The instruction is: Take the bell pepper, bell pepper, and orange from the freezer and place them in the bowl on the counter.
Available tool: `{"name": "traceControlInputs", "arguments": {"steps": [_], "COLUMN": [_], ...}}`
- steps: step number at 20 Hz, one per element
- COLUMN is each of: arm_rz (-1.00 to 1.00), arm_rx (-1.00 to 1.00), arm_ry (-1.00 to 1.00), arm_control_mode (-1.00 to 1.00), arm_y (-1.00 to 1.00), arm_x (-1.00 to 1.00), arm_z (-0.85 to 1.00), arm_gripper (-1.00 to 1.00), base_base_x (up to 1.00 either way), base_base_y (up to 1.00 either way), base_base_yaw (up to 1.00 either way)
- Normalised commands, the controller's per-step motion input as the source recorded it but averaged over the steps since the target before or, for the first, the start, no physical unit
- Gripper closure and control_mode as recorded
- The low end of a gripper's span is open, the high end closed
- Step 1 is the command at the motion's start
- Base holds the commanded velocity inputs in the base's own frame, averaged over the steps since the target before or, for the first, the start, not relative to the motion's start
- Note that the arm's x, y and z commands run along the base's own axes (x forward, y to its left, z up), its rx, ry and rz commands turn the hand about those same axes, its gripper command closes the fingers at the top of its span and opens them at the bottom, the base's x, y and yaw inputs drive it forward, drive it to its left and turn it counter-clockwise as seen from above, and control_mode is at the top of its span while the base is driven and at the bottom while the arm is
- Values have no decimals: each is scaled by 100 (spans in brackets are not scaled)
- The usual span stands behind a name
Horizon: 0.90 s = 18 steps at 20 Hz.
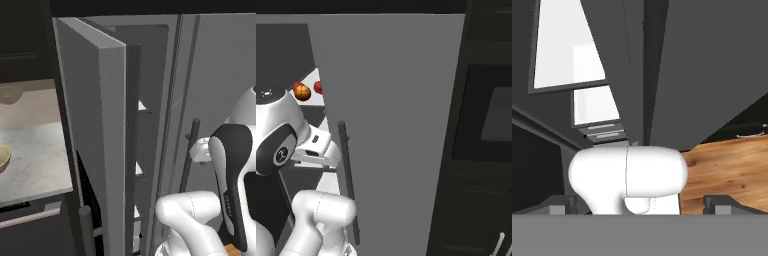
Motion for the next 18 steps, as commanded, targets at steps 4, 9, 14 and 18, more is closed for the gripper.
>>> {"name": "traceControlInputs", "arguments": {"steps": [4, 9, 14, 18], "arm_rz": [0, 0, 0, 0], "arm_rx": [0, 0, 0, 0], "arm_ry": [0, 0, 0, 0], "arm_control_mode": [100, 100, 100, 100], "arm_y": [0, 0, 0, 0], "arm_x": [0, 0, 0, 0], "arm_z": [0, 0, 0, 0], "arm_gripper": [-100, -100, -100, -100], "base_base_x": [0, 7, 19, 42], "base_base_y": [85, 66, 49, 14], "base_base_yaw": [21, 22, 21, 13]}}
